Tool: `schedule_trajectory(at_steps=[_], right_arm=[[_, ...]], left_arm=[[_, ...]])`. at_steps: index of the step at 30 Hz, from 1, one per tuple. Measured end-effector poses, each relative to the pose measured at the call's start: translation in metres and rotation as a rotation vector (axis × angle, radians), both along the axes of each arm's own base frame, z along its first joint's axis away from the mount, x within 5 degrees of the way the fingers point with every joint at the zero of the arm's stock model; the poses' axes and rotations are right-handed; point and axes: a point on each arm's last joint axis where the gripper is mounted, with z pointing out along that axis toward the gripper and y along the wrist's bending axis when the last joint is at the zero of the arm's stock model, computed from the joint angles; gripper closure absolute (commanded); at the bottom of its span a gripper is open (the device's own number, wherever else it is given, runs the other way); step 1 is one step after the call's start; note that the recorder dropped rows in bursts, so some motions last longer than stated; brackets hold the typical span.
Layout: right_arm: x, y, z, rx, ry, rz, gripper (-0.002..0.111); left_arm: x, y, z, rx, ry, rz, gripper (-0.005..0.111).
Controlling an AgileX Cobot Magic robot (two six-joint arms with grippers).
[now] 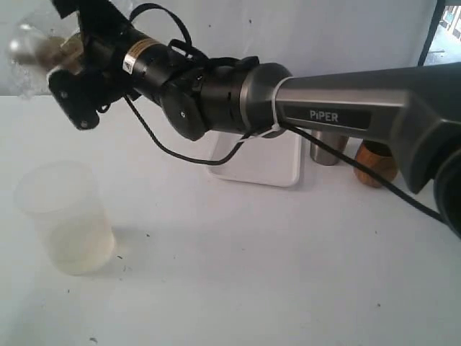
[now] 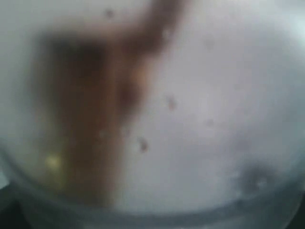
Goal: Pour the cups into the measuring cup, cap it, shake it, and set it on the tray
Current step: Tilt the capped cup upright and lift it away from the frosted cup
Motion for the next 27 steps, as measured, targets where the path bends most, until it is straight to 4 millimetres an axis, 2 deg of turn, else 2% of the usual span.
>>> schedule_trajectory(at_steps=[6,13,22,27], right_arm=[[0.009,-0.016,0.012,0.469,0.441,-0.093,0.108],[0.037,-0.063,0.03,0.874,0.77,-0.179,0.108],[0.07,-0.129,0.047,1.162,1.005,-0.248,0.108],[0.084,-0.159,0.041,1.283,1.048,-0.297,0.108]], left_arm=[[0.0,0.0,0.0,0.0,0.0,0.0,0.107],[0.0,0.0,0.0,0.0,0.0,0.0,0.107],[0.0,0.0,0.0,0.0,0.0,0.0,0.107],[0.0,0.0,0.0,0.0,0.0,0.0,0.107]])
